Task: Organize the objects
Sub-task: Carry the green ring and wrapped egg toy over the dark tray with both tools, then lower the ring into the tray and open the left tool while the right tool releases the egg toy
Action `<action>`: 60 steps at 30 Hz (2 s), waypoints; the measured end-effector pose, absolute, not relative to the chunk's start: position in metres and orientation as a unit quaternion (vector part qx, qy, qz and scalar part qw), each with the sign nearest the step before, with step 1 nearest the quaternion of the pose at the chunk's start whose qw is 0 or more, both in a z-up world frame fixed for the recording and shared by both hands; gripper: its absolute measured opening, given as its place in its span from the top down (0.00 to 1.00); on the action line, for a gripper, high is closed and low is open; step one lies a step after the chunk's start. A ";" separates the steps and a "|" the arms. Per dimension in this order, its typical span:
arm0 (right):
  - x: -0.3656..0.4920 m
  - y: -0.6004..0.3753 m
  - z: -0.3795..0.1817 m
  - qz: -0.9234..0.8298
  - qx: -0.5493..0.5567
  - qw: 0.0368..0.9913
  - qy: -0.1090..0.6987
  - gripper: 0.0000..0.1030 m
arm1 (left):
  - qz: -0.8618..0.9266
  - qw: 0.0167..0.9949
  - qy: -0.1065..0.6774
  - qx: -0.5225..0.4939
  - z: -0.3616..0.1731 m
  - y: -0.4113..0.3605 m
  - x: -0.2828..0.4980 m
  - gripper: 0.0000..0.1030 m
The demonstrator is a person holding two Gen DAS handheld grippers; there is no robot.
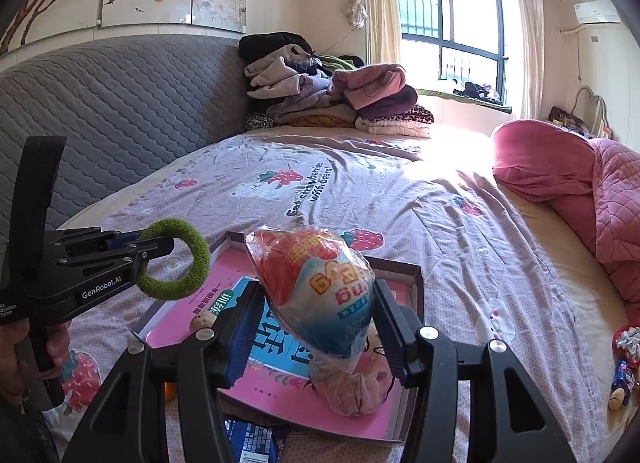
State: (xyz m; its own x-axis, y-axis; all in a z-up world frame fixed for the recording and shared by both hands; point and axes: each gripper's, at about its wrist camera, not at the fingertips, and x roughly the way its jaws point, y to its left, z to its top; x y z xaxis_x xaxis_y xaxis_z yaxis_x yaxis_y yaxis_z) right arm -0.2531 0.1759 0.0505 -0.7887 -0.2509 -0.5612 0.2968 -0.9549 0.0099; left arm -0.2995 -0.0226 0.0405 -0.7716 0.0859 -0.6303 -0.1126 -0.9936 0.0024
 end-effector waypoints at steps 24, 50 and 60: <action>-0.274 0.135 -0.010 -0.905 0.376 0.171 0.101 0.47 | 0.928 0.048 -0.004 -0.370 -0.018 -0.034 -0.340 0.85; -0.283 0.129 -0.046 -0.885 0.420 0.144 0.137 0.47 | 0.902 0.045 0.015 -0.430 -0.062 -0.029 -0.361 0.84; -0.282 0.124 -0.046 -0.885 0.418 0.144 0.146 0.46 | 0.899 0.047 0.010 -0.435 -0.060 -0.030 -0.360 0.81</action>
